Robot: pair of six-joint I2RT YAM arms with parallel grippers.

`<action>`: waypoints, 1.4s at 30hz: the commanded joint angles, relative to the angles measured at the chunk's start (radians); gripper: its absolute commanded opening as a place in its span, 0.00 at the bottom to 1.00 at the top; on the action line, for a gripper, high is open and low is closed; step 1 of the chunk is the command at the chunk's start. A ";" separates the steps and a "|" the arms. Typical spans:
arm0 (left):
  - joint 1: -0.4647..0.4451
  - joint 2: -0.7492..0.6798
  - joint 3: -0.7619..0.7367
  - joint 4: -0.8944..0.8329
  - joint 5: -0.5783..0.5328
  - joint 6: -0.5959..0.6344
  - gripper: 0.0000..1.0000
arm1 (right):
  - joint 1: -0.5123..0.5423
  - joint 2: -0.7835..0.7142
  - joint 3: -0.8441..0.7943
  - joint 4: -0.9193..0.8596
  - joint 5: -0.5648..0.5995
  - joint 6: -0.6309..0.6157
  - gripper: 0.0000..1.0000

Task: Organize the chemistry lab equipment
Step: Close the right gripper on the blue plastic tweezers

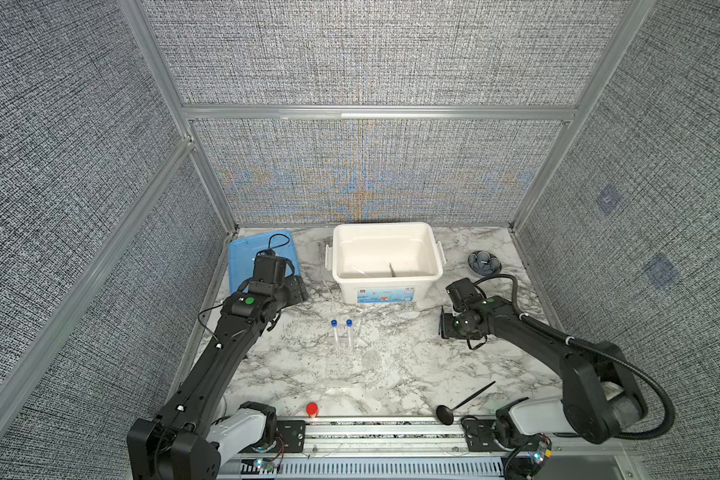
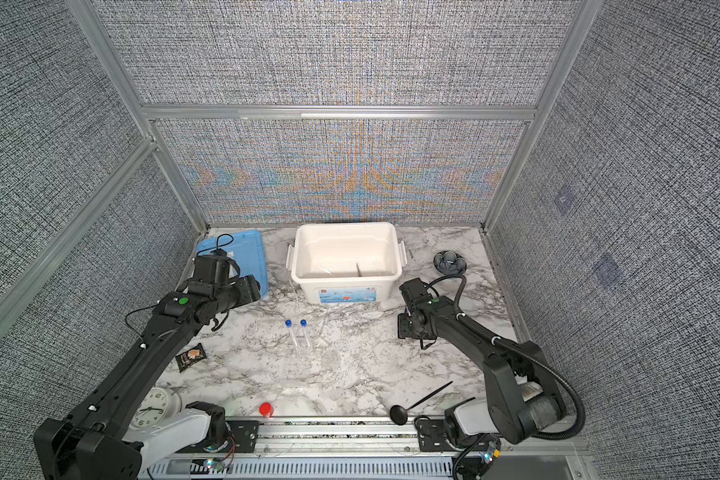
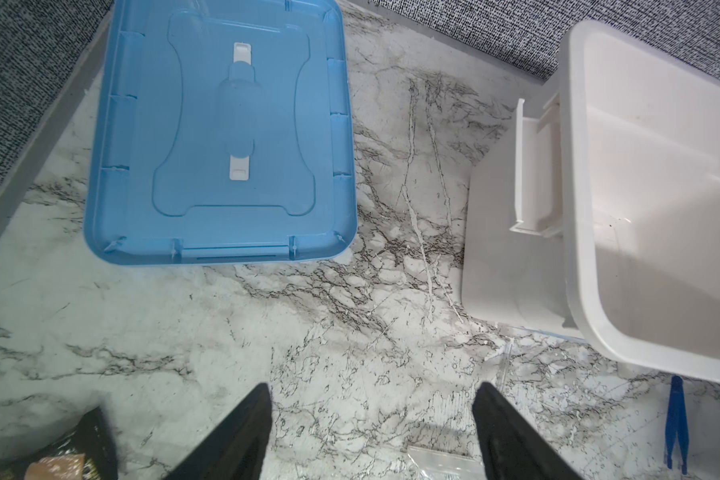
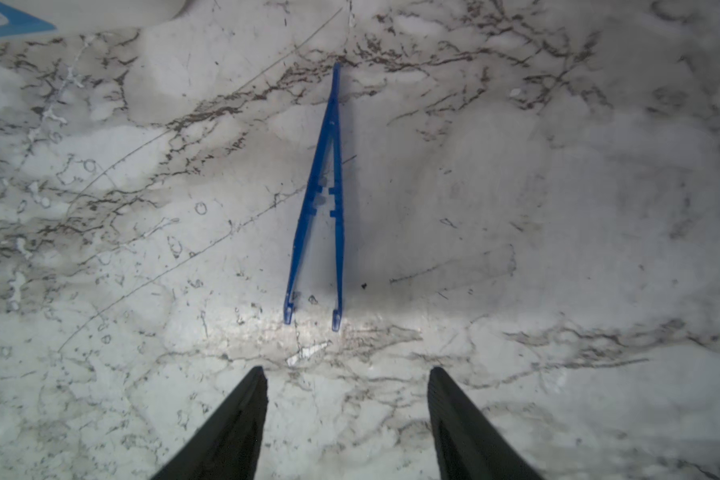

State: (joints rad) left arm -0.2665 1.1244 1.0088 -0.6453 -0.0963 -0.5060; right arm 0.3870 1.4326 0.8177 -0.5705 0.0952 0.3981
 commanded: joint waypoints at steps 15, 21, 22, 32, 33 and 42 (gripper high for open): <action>0.001 -0.001 -0.001 -0.016 -0.009 -0.029 0.78 | 0.004 0.166 -0.015 0.144 0.017 0.028 0.37; 0.001 0.001 -0.025 0.010 0.009 -0.038 0.78 | 0.004 0.144 -0.014 0.128 0.013 0.025 0.24; 0.000 0.002 -0.019 0.000 0.010 -0.042 0.77 | 0.003 0.138 -0.015 0.120 0.014 0.032 0.24; 0.000 0.007 -0.012 -0.003 0.029 -0.046 0.77 | 0.003 -0.096 -0.054 0.050 0.053 0.101 0.20; 0.001 0.007 -0.020 0.010 0.030 -0.047 0.77 | 0.004 -0.134 -0.058 0.042 0.060 0.104 0.19; 0.002 0.043 -0.006 0.015 0.061 -0.057 0.78 | 0.004 -0.391 0.065 -0.072 0.129 0.051 0.19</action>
State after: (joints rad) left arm -0.2661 1.1648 0.9955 -0.6445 -0.0509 -0.5579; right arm 0.3908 1.0798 0.8474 -0.6048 0.1913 0.4847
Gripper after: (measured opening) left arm 0.775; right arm 0.186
